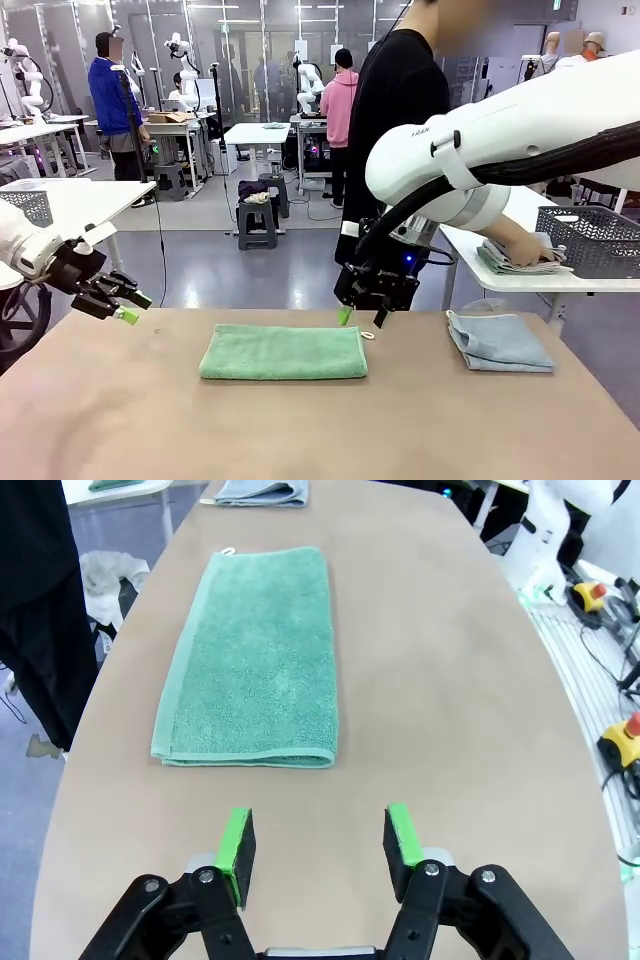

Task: Fold the towels and place them in the basket.
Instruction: When a person lays out a Towel with hook on the table, fold it in half twice.

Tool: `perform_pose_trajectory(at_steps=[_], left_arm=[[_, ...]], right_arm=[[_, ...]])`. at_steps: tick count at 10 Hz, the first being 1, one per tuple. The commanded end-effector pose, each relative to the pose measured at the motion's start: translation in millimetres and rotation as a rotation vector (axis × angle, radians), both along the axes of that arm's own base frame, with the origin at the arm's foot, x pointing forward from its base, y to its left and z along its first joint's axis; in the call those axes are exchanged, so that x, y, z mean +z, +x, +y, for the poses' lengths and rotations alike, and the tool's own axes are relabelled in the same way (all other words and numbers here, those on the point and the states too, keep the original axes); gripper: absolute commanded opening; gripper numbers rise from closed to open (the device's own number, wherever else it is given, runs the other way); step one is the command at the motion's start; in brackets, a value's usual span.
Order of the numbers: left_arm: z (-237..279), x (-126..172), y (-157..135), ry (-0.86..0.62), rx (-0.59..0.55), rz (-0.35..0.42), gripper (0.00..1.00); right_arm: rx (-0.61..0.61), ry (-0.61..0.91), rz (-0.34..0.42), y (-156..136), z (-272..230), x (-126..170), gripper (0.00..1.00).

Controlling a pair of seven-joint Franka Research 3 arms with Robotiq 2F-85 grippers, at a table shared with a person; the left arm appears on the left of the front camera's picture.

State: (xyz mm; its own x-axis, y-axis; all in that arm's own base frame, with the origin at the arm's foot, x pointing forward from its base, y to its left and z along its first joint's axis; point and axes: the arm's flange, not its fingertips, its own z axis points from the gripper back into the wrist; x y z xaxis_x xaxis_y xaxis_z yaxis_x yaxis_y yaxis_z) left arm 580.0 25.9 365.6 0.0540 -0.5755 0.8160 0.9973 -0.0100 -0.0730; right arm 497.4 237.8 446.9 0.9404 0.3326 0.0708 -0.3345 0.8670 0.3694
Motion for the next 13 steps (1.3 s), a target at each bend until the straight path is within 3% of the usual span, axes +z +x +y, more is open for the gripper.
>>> perform_pose_trajectory(at_steps=[1, 3, 4, 5, 8, 13], left_arm=[[-10.2, -0.2, -6.4, 0.040, 0.058, 0.025, 0.66], [0.0, 0.0, 0.0, 0.000, 0.000, 0.000, 0.66], [0.0, 0.0, 0.0, 0.000, 0.000, 0.000, 0.66], [0.0, 0.0, 0.0, 0.000, 0.000, 0.000, 0.66], [0.0, 0.0, 0.0, 0.000, 0.000, 0.000, 0.66], [0.0, 0.0, 0.0, 0.000, 0.000, 0.000, 0.66]], right_arm=[[-0.121, 0.026, -0.004, -0.9, 3.1, -3.6, 0.82], [-0.230, -0.022, -0.058, 0.9, 6.2, -5.8, 0.82], [-0.219, -0.023, -0.075, 2.1, 9.1, -4.4, 0.82], [-0.154, 0.014, -0.022, 6.1, -0.5, -0.6, 0.82], [-0.177, 0.009, -0.038, 6.6, 1.5, -0.7, 0.82], [-0.309, -0.118, -0.073, 46.1, 35.3, -49.5, 0.82]])
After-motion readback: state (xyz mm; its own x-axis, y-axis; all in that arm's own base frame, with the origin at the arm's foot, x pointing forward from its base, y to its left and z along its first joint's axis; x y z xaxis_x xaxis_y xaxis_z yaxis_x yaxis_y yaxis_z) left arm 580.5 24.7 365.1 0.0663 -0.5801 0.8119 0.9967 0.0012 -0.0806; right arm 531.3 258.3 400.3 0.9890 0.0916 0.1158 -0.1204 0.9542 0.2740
